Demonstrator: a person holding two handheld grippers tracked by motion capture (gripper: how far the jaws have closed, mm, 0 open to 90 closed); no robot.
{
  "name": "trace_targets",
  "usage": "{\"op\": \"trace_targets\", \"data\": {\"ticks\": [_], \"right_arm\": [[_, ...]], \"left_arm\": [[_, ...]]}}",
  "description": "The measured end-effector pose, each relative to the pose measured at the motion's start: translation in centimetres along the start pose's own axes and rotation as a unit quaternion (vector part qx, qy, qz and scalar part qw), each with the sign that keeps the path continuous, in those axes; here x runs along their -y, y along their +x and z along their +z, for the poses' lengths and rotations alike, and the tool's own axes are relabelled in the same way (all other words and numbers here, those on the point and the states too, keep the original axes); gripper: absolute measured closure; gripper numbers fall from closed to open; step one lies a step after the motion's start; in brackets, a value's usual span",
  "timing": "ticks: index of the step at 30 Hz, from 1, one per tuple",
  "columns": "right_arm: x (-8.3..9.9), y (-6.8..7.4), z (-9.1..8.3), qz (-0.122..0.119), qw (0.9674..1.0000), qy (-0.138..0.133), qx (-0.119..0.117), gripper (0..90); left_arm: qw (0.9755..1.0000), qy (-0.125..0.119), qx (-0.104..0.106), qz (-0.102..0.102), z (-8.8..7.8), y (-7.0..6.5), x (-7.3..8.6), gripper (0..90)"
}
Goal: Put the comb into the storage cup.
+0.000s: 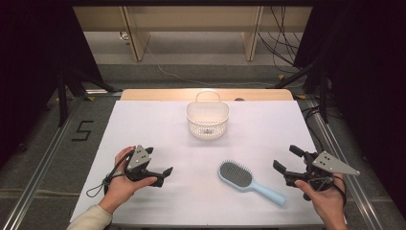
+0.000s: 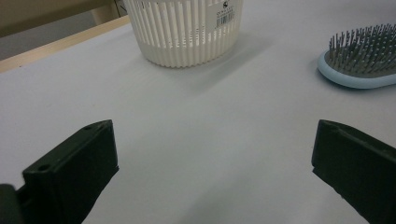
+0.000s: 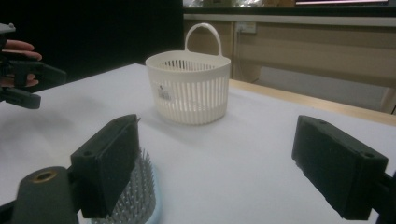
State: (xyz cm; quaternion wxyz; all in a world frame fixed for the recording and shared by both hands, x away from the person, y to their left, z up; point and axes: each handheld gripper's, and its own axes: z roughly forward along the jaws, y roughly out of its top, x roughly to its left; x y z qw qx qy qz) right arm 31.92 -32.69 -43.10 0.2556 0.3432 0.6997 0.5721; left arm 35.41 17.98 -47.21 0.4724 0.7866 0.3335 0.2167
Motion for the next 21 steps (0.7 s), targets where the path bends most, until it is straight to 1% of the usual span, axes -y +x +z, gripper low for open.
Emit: {"op": "trace_targets", "data": {"ticks": [2, 4, 6, 7, 8, 9, 10, 11, 12, 13, 15, 16, 17, 18, 19, 20, 21], "right_arm": [[-0.5, 0.0, -0.1, -0.007, 1.0, 0.006, 0.001, 15.4], [-1.1, 0.0, -0.1, -0.022, 0.9995, 0.022, 0.002, 15.3], [-1.6, 0.1, 0.1, -0.043, 0.9979, 0.048, -0.008, 15.9], [-1.6, 0.1, 0.1, -0.043, 0.9979, 0.048, -0.008, 15.9], [-2.0, 0.4, 0.3, -0.063, 0.9946, 0.076, -0.033, 15.6], [-2.0, 0.4, 0.3, -0.063, 0.9946, 0.076, -0.033, 15.6], [-2.3, 0.7, 0.6, -0.082, 0.99, 0.104, -0.047, 15.3], [-2.4, 0.8, 0.8, -0.091, 0.9862, 0.124, -0.06, 15.2], [-2.5, 1.1, 1.0, -0.1, 0.9815, 0.148, -0.067, 15.2], [-2.5, 1.3, 1.3, -0.111, 0.9753, 0.174, -0.079, 15.2], [-2.6, 1.8, 1.9, -0.138, 0.9608, 0.222, -0.092, 15.8], [-2.6, 2.2, 2.2, -0.151, 0.951, 0.248, -0.106, 16.0], [-2.6, 2.5, 2.6, -0.161, 0.9422, 0.27, -0.117, 16.2], [-2.6, 2.9, 2.9, -0.167, 0.9343, 0.29, -0.123, 16.4], [-2.6, 3.2, 3.3, -0.177, 0.9254, 0.309, -0.13, 16.5], [-2.6, 3.4, 3.7, -0.189, 0.9154, 0.33, -0.133, 16.7], [-2.6, 3.7, 4.1, -0.198, 0.9083, 0.344, -0.132, 17.0]], "left_arm": [[1.0, 0.0, 0.001, 0.0, 0.1, -0.1, 0.0, 0.0], [1.0, 0.001, 0.001, 0.0, 0.1, -0.1, 0.0, 0.0], [1.0, 0.001, 0.001, 0.0, 0.1, -0.1, 0.0, 0.0], [1.0, 0.001, 0.001, 0.001, 0.1, 0.0, 0.0, 0.0], [1.0, 0.002, 0.001, 0.0, 0.1, 0.0, 0.0, 0.0], [1.0, 0.002, 0.001, 0.0, 0.1, 0.0, 0.0, 0.0], [1.0, 0.002, 0.0, -0.001, 0.2, 0.0, 0.0, 0.0], [1.0, 0.002, 0.001, 0.0, 0.2, 0.0, 0.0, 0.0], [1.0, 0.002, 0.001, -0.001, 0.3, 0.0, 0.1, 0.0], [1.0, 0.002, 0.001, 0.0, 0.3, 0.0, 0.1, 0.0], [1.0, 0.002, 0.001, -0.001, 0.3, 0.0, 0.1, 0.0], [1.0, 0.002, 0.0, -0.001, 0.3, 0.0, 0.1, 0.0], [1.0, 0.002, 0.0, -0.001, 0.3, 0.0, 0.1, 0.1], [1.0, 0.002, 0.0, -0.001, 0.3, 0.0, 0.1, 0.1], [1.0, 0.002, 0.0, -0.001, 0.3, 0.0, 0.1, 0.1], [1.0, 0.002, 0.0, -0.001, 0.3, 0.0, 0.1, 0.1], [1.0, 0.002, 0.0, -0.001, 0.3, 0.0, 0.1, 0.1]]}}
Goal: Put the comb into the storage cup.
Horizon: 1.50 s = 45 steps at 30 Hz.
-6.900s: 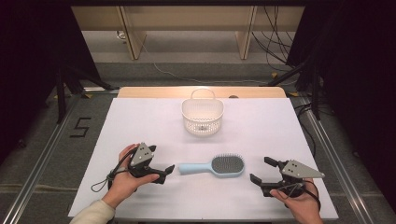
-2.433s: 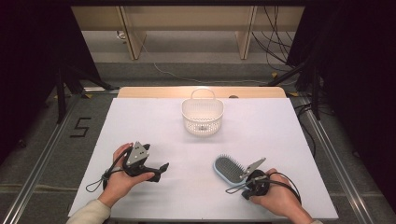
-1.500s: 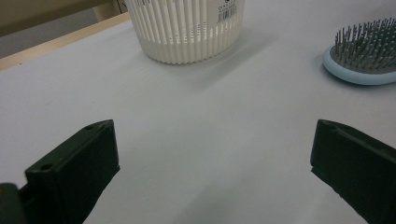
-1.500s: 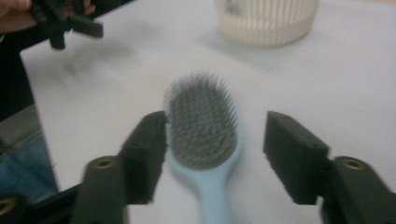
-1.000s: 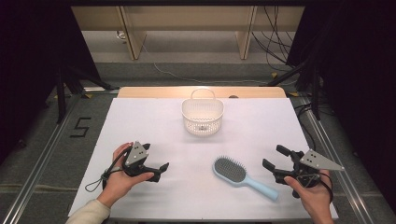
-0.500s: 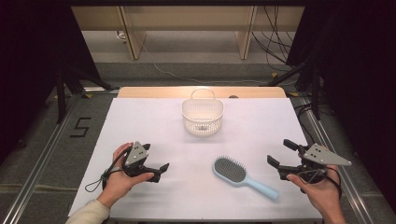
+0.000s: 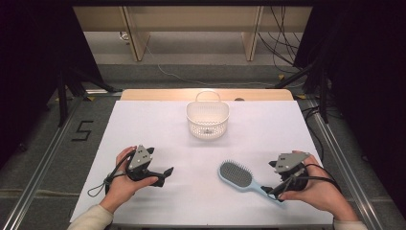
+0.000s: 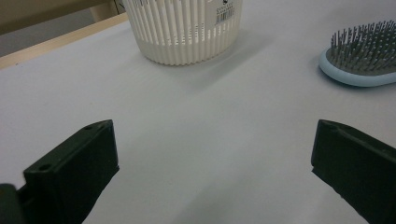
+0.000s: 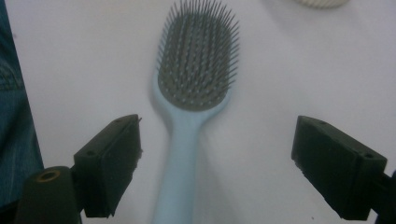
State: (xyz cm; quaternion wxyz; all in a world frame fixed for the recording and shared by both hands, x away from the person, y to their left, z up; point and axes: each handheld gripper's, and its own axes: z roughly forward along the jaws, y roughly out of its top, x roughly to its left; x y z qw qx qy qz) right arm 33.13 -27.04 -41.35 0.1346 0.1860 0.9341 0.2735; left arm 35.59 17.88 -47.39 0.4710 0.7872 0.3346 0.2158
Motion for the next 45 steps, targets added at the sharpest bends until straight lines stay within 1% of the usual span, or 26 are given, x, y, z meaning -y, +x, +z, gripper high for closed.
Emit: {"op": "trace_targets", "data": {"ticks": [4, 7, 8, 10, 11, 12, 13, 14, 15, 18, 19, 22, 23, 25, 26, 29, 30, 31, 32, 35, 36, 37, 38, 39, 44, 45], "right_arm": [[-1.0, 0.0, 1.0, -0.006, 0.999, 0.044, -0.01, 17.7], [-1.6, 0.0, 1.5, -0.004, 0.9967, 0.08, -0.013, 18.1], [-1.6, 0.0, 1.5, -0.004, 0.9967, 0.08, -0.013, 18.1], [-2.2, 0.0, 2.1, -0.003, 0.994, 0.106, -0.028, 18.9], [-2.3, 0.0, 2.4, -0.007, 0.9929, 0.114, -0.033, 19.3], [-2.3, 0.0, 2.4, -0.007, 0.9929, 0.114, -0.033, 19.3], [-2.5, 0.1, 2.9, -0.004, 0.9907, 0.13, -0.041, 19.6], [-2.5, 0.1, 2.9, -0.004, 0.9907, 0.13, -0.041, 19.6], [-2.6, 0.2, 3.3, -0.001, 0.9884, 0.144, -0.047, 20.0], [-2.7, 0.0, 3.9, -0.011, 0.9853, 0.163, -0.05, 21.6], [-2.7, 0.0, 4.0, -0.006, 0.9835, 0.173, -0.052, 22.1], [-2.9, -0.1, 4.7, -0.005, 0.9819, 0.181, -0.054, 24.3], [-2.9, -0.1, 4.9, 0.0, 0.9821, 0.181, -0.051, 25.2], [-3.0, -0.2, 5.2, 0.006, 0.9804, 0.191, -0.05, 26.0], [-2.9, -0.2, 5.4, 0.008, 0.9805, 0.189, -0.052, 26.9], [-2.7, -0.3, 5.7, 0.006, 0.9792, 0.197, -0.05, 28.2], [-2.7, -0.2, 5.9, 0.017, 0.9778, 0.203, -0.05, 30.6], [-2.7, -0.2, 5.9, 0.017, 0.9778, 0.203, -0.05, 30.6], [-2.7, -0.2, 6.1, 0.027, 0.9763, 0.209, -0.049, 32.0], [-2.7, -0.1, 6.4, 0.04, 0.9752, 0.212, -0.048, 35.3], [-2.8, -0.1, 6.5, 0.035, 0.9751, 0.214, -0.048, 35.7], [-2.8, 0.0, 6.6, 0.042, 0.9742, 0.217, -0.048, 36.3], [-2.8, 0.0, 6.6, 0.037, 0.9736, 0.22, -0.049, 37.1], [-2.9, 0.1, 6.7, 0.043, 0.9732, 0.221, -0.05, 38.2], [-3.0, 0.1, 7.0, 0.043, 0.9708, 0.231, -0.049, 42.4], [-3.1, 0.1, 7.1, 0.045, 0.9691, 0.237, -0.051, 44.4]], "left_arm": [[1.0, 0.001, 0.001, 0.0, 0.0, 0.0, 0.0, 0.2], [1.0, 0.0, 0.001, 0.0, 0.1, 0.0, 0.0, 0.2], [1.0, 0.0, 0.001, 0.0, 0.1, 0.0, 0.0, 0.2], [1.0, 0.002, 0.001, 0.0, 0.1, 0.0, 0.0, 0.2], [1.0, 0.002, 0.001, 0.0, 0.1, 0.0, 0.0, 0.2], [1.0, 0.002, 0.001, 0.0, 0.1, 0.0, 0.0, 0.2], [1.0, 0.001, 0.001, 0.001, 0.1, 0.0, 0.0, 0.2], [1.0, 0.001, 0.001, 0.001, 0.1, 0.0, 0.0, 0.2], [1.0, 0.001, 0.001, 0.001, 0.1, 0.0, 0.0, 0.2], [1.0, 0.001, 0.002, 0.001, 0.1, 0.0, 0.0, 0.3], [1.0, 0.001, 0.002, 0.001, 0.1, 0.0, 0.0, 0.3], [1.0, 0.001, 0.003, 0.001, 0.1, 0.0, 0.0, 0.3], [1.0, 0.001, 0.003, 0.001, 0.1, 0.0, 0.0, 0.3], [1.0, 0.001, 0.003, 0.001, 0.1, 0.0, 0.0, 0.3], [1.0, 0.001, 0.003, 0.001, 0.1, 0.0, 0.0, 0.3], [1.0, 0.001, 0.003, 0.001, 0.1, 0.0, 0.0, 0.3], [1.0, 0.0, 0.003, 0.0, 0.1, 0.0, 0.0, 0.3], [1.0, 0.0, 0.003, 0.0, 0.1, 0.0, 0.0, 0.3], [1.0, 0.0, 0.003, 0.0, 0.1, 0.0, -0.1, 0.3], [1.0, 0.001, 0.004, 0.001, 0.1, 0.0, -0.1, 0.4], [1.0, 0.001, 0.004, 0.001, 0.1, -0.1, -0.1, 0.4], [1.0, 0.001, 0.004, 0.001, 0.1, 0.0, -0.1, 0.4], [1.0, 0.001, 0.004, 0.001, 0.1, 0.0, -0.1, 0.4], [1.0, 0.001, 0.005, 0.0, 0.1, 0.0, -0.1, 0.4], [1.0, 0.0, 0.005, 0.0, 0.1, 0.0, -0.1, 0.4], [1.0, 0.0, 0.005, 0.0, 0.1, 0.0, -0.1, 0.5]]}}
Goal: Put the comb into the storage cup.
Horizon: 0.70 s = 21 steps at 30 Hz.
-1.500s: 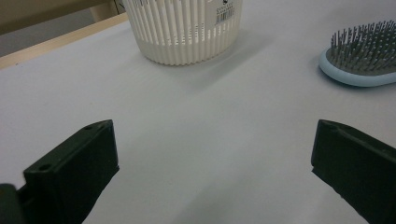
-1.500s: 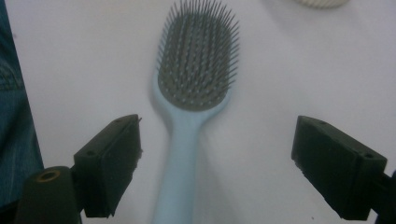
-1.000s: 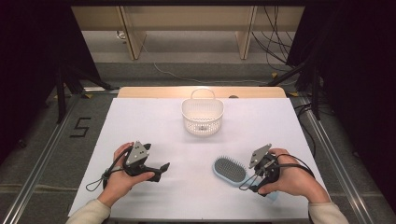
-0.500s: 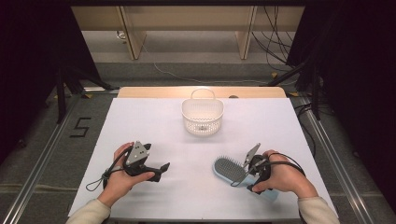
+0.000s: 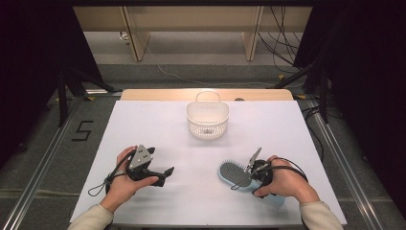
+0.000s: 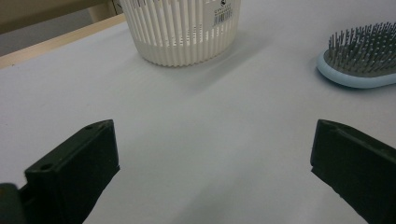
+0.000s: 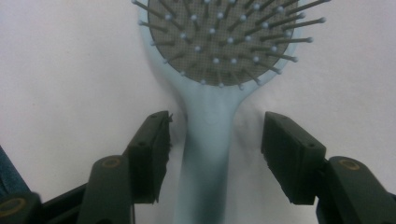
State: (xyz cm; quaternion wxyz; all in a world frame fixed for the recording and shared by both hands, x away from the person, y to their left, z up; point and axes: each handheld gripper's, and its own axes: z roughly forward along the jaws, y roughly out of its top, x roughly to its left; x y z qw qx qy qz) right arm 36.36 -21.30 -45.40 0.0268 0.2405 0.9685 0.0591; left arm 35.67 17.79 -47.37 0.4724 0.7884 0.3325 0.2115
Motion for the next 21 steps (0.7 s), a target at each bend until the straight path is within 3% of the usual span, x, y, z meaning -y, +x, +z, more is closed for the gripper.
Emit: {"op": "trace_targets", "data": {"ticks": [21], "right_arm": [[-0.86, -0.03, 0.27, 0.01, 0.9995, 0.029, -0.002, 54.3]], "left_arm": [[1.0, -0.002, 0.002, -0.002, 0.01, -0.06, -0.05, 0.5]]}}
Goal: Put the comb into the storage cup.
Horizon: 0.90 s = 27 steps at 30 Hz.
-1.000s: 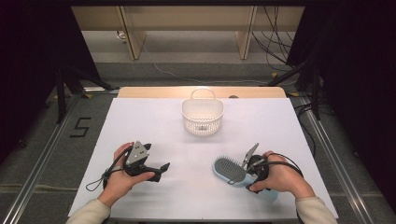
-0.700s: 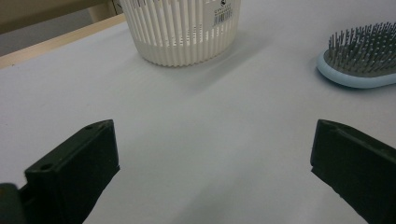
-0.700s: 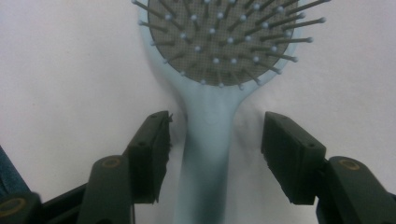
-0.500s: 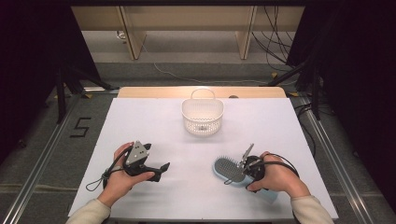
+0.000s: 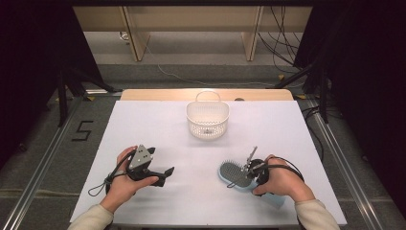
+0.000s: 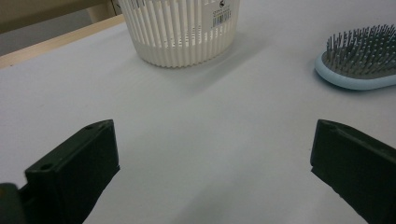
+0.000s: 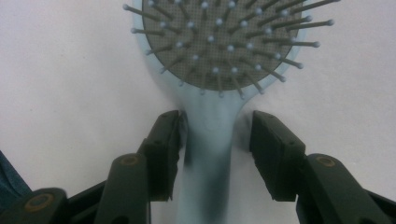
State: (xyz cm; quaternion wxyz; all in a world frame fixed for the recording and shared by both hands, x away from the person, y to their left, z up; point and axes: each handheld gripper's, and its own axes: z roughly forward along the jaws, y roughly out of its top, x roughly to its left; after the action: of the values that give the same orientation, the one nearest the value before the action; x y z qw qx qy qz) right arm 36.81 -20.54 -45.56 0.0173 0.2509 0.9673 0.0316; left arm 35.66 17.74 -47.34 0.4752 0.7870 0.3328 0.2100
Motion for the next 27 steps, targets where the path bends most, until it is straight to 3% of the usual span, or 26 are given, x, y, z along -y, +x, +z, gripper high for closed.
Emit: {"op": "trace_targets", "data": {"ticks": [12, 27], "right_arm": [[-0.56, 0.25, -0.03, -0.013, 0.9997, 0.019, -0.001, 67.4], [-0.83, 0.48, 0.07, 0.02, 0.9995, 0.027, 0.002, 70.0]], "left_arm": [[1.0, -0.001, 0.001, -0.001, -0.01, -0.02, 0.0, 0.7], [1.0, -0.001, 0.003, -0.001, 0.0, -0.04, 0.01, 0.8]]}}
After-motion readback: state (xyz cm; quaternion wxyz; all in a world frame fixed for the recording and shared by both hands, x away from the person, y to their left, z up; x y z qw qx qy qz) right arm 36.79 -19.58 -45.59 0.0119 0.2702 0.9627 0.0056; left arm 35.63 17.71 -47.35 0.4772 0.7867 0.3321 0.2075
